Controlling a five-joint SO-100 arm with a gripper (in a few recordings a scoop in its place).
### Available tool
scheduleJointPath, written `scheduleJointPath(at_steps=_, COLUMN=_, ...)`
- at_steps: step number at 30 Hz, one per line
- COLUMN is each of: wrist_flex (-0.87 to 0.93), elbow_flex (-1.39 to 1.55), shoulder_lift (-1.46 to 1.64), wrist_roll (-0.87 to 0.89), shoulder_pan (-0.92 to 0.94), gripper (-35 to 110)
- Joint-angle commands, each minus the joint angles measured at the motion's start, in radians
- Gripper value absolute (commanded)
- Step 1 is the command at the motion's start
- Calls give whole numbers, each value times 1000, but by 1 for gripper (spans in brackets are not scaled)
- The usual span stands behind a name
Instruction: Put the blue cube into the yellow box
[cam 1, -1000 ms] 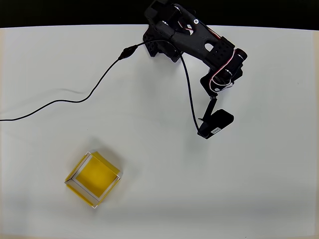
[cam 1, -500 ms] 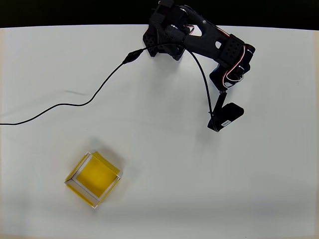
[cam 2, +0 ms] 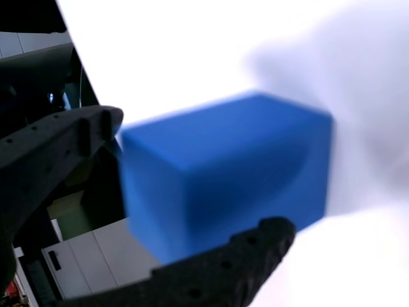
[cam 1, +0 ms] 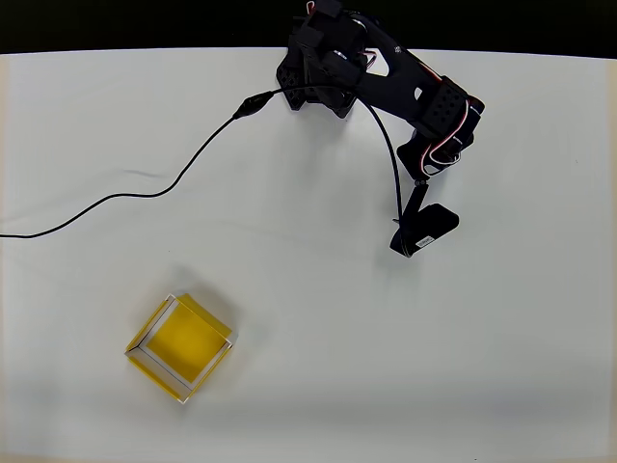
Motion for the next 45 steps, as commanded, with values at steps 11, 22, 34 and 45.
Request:
scheduleJointPath(at_steps=11, wrist_flex=-52, elbow_flex=46, shoulder_lift=18, wrist_roll=25, shoulder_pan=-25, gripper=44)
scheduleJointPath(at_steps=22, wrist_flex=-78, elbow_flex=83, shoulder_lift=25, wrist_roll=63, shoulder_pan=-46, gripper=35)
scheduleJointPath(at_steps=34, wrist_flex=-110, elbow_flex=103, shoulder_lift=28, wrist_roll=87, shoulder_pan=-32, gripper=21)
scheduleJointPath(at_steps=45, wrist_flex=-69, elbow_flex=-3, shoulder_lift=64, wrist_roll=-71, shoulder_pan=204, gripper=16)
